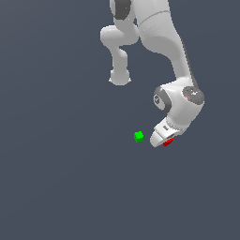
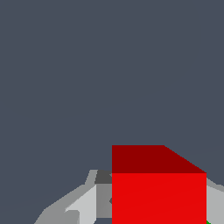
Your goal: Stack the red cube on top of the green cube.
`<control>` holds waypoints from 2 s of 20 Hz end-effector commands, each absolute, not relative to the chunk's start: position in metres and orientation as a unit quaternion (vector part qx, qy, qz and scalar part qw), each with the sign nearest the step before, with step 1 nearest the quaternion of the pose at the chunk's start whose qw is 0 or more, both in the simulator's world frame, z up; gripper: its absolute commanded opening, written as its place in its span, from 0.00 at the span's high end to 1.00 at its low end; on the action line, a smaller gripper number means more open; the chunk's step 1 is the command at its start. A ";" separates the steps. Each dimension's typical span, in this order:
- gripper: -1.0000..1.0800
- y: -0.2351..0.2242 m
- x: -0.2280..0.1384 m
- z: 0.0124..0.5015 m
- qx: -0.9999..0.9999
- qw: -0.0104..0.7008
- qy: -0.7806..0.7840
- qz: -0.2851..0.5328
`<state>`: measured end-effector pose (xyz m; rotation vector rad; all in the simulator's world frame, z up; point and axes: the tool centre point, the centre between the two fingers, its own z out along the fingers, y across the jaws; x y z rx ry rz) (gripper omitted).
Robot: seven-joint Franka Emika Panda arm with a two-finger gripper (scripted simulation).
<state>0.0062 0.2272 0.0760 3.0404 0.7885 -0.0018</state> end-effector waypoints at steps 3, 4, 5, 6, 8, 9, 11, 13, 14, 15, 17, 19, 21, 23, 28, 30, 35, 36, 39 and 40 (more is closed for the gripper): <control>1.00 0.227 0.006 0.104 0.968 0.000 0.251 0.000; 1.00 0.227 0.006 0.108 0.968 0.000 0.251 0.000; 1.00 0.227 0.006 0.112 0.968 0.000 0.251 0.000; 1.00 0.228 0.007 0.115 0.968 0.000 0.251 0.000; 1.00 0.228 0.007 0.119 0.968 0.000 0.251 0.000; 1.00 0.228 0.007 0.120 0.968 0.000 0.251 0.000; 1.00 0.228 0.007 0.119 0.968 0.000 0.251 0.000; 1.00 0.227 0.007 0.118 0.968 0.000 0.251 0.000; 1.00 0.226 0.007 0.118 0.968 0.000 0.251 0.000; 1.00 0.225 0.006 0.117 0.968 0.000 0.251 0.000; 1.00 0.221 0.004 0.115 0.968 0.000 0.251 0.000; 1.00 0.215 0.001 0.113 0.968 0.000 0.251 0.000; 1.00 0.208 -0.002 0.109 0.968 0.000 0.251 0.000; 1.00 0.198 -0.006 0.105 0.968 0.000 0.251 0.000; 1.00 0.164 -0.021 0.090 0.968 0.000 0.251 0.000; 1.00 0.150 -0.027 0.083 0.968 0.000 0.251 0.000; 1.00 0.122 -0.039 0.070 0.968 0.000 0.251 0.000; 1.00 0.118 -0.041 0.068 0.968 0.000 0.251 0.000; 1.00 0.108 -0.044 0.063 0.968 0.000 0.251 0.000; 1.00 0.106 -0.045 0.062 0.968 0.000 0.251 0.000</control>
